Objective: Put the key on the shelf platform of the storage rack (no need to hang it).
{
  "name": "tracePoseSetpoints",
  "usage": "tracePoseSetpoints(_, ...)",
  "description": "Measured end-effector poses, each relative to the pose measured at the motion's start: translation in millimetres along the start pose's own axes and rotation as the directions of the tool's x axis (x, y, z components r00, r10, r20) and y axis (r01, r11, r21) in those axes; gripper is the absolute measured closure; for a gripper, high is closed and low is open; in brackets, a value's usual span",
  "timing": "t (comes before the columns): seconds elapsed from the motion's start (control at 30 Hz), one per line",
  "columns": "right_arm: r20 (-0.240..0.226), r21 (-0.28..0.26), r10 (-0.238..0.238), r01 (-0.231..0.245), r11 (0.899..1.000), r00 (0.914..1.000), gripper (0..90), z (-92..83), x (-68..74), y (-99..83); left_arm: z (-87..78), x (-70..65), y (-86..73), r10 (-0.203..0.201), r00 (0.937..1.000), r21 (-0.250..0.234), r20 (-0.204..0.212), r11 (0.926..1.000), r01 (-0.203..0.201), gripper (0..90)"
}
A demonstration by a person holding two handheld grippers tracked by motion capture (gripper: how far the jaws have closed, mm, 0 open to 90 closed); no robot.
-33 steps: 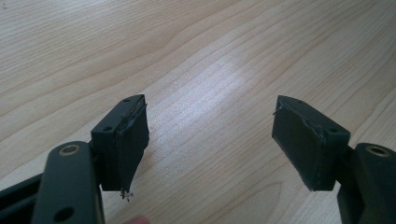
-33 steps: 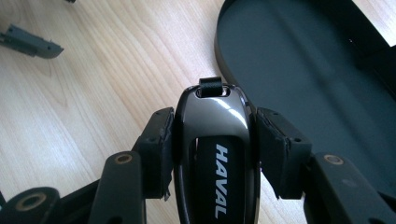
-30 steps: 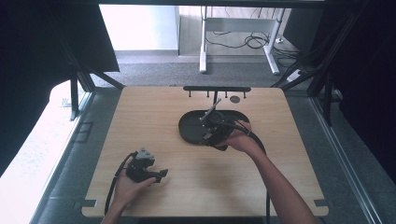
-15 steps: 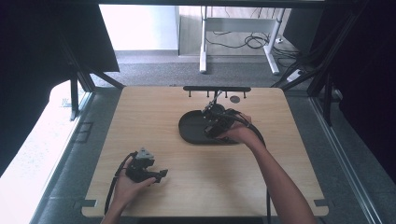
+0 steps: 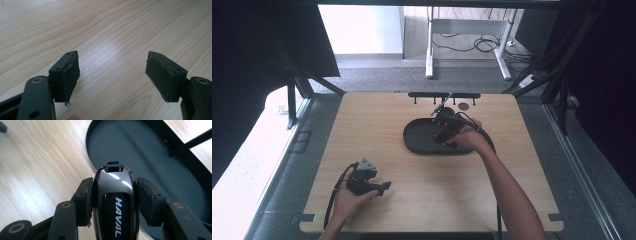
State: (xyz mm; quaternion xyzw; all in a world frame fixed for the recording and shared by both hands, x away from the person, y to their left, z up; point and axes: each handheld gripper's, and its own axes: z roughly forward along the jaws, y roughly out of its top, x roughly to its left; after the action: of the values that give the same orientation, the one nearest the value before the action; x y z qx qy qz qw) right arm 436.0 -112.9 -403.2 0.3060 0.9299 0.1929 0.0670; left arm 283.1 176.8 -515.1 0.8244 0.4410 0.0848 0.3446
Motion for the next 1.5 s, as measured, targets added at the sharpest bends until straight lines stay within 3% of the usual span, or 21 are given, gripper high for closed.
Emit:
tracePoseSetpoints(0.6,0.018,-0.010,0.057,-0.057,0.998,0.9982,50.1,19.3,-24.4,1.0,1.3,-1.2,-0.1,0.005,1.0000,0.007,0.002,1.0000,-0.005,27.5)
tracePoseSetpoints(1.5,0.040,-0.002,0.026,-0.026,1.000,0.9989,50.0,57.6,-27.7,2.5,5.5,-5.1,0.0,0.034,0.9993,0.029,-0.013,0.9990,-0.034,27.5)
